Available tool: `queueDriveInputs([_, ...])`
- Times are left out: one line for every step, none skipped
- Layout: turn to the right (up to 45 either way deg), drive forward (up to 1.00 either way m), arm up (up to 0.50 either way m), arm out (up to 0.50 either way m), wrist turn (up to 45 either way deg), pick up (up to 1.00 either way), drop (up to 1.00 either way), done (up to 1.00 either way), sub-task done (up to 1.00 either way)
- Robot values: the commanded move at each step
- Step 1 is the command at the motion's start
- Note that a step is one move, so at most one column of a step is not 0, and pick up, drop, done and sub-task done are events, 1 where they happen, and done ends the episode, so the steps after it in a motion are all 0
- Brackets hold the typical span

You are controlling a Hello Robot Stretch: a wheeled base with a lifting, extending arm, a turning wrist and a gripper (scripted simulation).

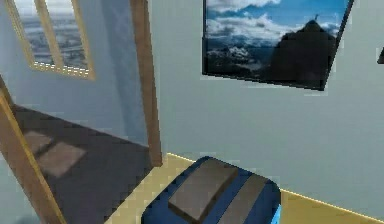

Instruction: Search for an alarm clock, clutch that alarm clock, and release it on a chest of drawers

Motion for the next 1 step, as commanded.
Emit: queueDriveInputs([45.0, 0.00, 0.00, 0.00, 0.0, 0.00, 0.00, 0.00, 0.00])
